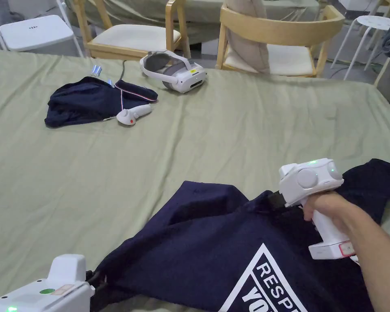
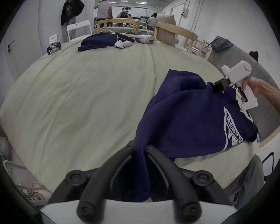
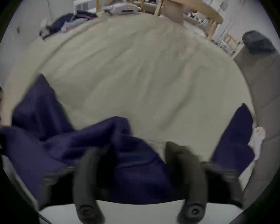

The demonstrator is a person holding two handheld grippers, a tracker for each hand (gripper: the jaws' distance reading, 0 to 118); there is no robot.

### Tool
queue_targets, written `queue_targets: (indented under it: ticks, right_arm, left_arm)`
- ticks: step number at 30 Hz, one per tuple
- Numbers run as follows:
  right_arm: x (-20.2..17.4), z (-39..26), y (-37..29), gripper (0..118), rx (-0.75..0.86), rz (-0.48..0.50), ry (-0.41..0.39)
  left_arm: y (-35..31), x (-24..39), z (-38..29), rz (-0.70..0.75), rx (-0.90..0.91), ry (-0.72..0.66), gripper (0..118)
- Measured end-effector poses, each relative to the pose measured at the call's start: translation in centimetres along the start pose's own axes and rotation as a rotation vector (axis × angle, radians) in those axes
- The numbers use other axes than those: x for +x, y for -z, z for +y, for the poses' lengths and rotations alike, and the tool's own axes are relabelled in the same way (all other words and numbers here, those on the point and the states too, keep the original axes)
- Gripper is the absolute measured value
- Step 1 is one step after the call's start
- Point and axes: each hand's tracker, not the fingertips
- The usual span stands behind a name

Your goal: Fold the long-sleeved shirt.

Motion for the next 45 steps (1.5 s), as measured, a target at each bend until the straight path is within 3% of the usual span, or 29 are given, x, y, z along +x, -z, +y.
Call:
queue_targets:
  ticks: [1,2,4,5,10,16,20,25,27,29,32,35,37,41,43,45]
  right_arm:
    - [0.1,0.0,-0.6,20,0.002,0.049,0.069]
    - [0.5,0.0,-0.8,6,0.012,0.039,0.068]
    - [-0.1,-0.2,-2.3,6,0.048,-0.072,-0.03]
    - [-0.1,-0.4,-3.6,6,0.065,-0.075,-0.051]
    - [2.8,-0.9,-13.8,6,0.291,-0.07,-0.015]
    - [7.1,0.7,-31.2,6,0.61,-0.183,0.084]
    - [8.1,4.3,-42.0,6,0.836,-0.313,0.063]
    - [9.1,10.5,-50.0,6,0.98,-0.419,0.131]
    - [8.7,13.2,-52.7,6,1.046,-0.501,0.12]
    - [8.6,15.2,-54.7,6,1.088,-0.548,0.112]
    - [8.3,17.8,-57.3,6,1.158,-0.575,0.081]
    - [8.4,19.7,-59.0,6,1.196,-0.583,0.108]
    - [8.3,20.3,-59.3,6,1.208,-0.584,0.123]
    - [8.5,20.7,-57.3,6,1.188,-0.591,0.15]
    - [8.9,20.1,-55.4,6,1.179,-0.548,0.195]
    - [9.0,19.4,-52.7,6,1.14,-0.531,0.19]
  left_arm:
    - [0.0,0.0,0.0,0.004,0.001,0.001,11]
    - [0.0,0.0,0.1,0.005,0.004,0.0,11]
    - [0.0,-0.5,0.7,-0.001,0.013,0.0,11]
    - [-0.1,-0.5,1.3,0.004,0.023,0.006,11]
    - [-2.1,0.3,7.6,-0.02,0.153,0.058,11]
    - [-6.2,3.3,22.8,-0.097,0.391,0.116,11]
    - [-11.4,8.1,34.2,-0.089,0.569,0.212,10]
    - [-17.3,12.0,46.7,-0.015,0.746,0.244,10]
    - [-19.6,13.8,50.8,0.034,0.819,0.274,10]
    - [-21.4,15.0,53.5,0.075,0.874,0.303,10]
    - [-24.3,16.1,56.5,0.059,0.889,0.219,10]
    - [-25.9,16.8,58.2,0.032,0.926,0.137,10]
    - [-26.2,17.2,58.6,0.036,0.944,0.156,10]
    - [-25.4,17.7,57.0,0.005,0.922,0.13,10]
    - [-23.3,17.2,57.0,0.023,0.901,0.136,10]
    - [-20.7,16.7,55.9,0.03,0.854,0.15,10]
